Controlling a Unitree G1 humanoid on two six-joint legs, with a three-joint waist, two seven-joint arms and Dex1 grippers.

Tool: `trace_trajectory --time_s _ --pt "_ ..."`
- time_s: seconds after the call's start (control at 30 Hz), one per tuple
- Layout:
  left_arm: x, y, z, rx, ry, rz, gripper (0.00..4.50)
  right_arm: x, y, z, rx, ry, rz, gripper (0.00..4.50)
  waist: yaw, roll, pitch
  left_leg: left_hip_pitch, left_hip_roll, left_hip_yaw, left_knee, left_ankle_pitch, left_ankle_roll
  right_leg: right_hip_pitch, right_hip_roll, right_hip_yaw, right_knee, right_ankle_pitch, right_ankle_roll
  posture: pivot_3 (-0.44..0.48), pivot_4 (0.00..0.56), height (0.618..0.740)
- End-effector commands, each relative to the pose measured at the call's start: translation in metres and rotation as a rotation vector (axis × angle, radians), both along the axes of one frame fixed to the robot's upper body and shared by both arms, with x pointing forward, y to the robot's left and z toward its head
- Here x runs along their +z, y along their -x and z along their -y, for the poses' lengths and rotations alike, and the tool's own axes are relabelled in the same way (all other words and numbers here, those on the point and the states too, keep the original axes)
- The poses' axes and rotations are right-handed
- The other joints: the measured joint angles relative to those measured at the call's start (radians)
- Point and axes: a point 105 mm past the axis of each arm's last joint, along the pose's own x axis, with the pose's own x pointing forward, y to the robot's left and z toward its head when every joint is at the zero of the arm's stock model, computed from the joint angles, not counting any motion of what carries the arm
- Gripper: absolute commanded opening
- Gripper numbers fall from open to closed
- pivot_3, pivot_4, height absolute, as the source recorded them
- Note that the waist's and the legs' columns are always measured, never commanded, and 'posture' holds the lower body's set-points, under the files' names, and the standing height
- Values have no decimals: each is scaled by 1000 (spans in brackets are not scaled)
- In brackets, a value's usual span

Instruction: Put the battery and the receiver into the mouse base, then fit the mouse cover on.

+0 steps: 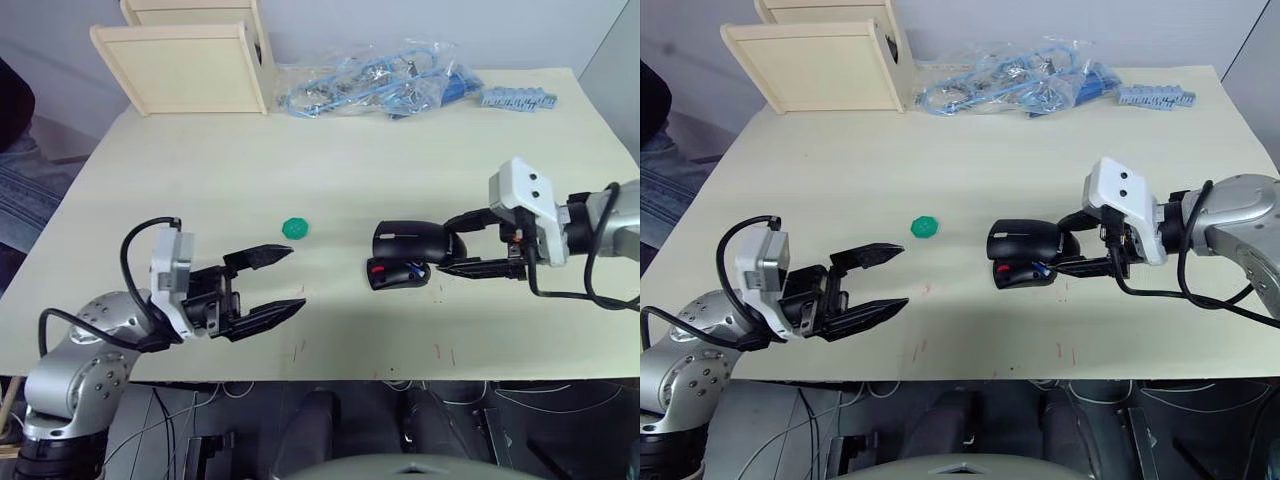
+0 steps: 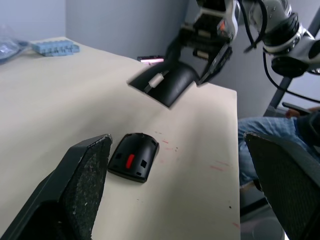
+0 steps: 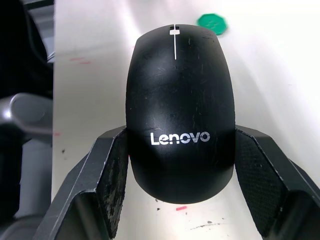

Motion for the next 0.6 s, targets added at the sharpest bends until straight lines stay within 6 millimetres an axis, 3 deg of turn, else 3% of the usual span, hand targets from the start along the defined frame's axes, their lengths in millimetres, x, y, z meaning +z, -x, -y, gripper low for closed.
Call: trace_trajectory --time_s 0.03,0.43,0.6 --pt "9 6 -2 6 -13 38 4500 1 -6 0 54 35 37 3071 -2 0 0 0 0 0 0 0 0 0 0 0 0 0 0 0 150 740" --pt "-16 21 -24 126 -4 -8 4500 -18 -27 -6 134 69 23 3071 0 0 1 0 0 0 0 0 0 0 0 0 0 0 0 0 150 740" --pt "-21 26 -24 136 -1 -14 4500 -32 -36 -10 156 118 27 3071 1 0 1 0 0 0 0 0 0 0 0 0 -1 0 0 0 150 740"
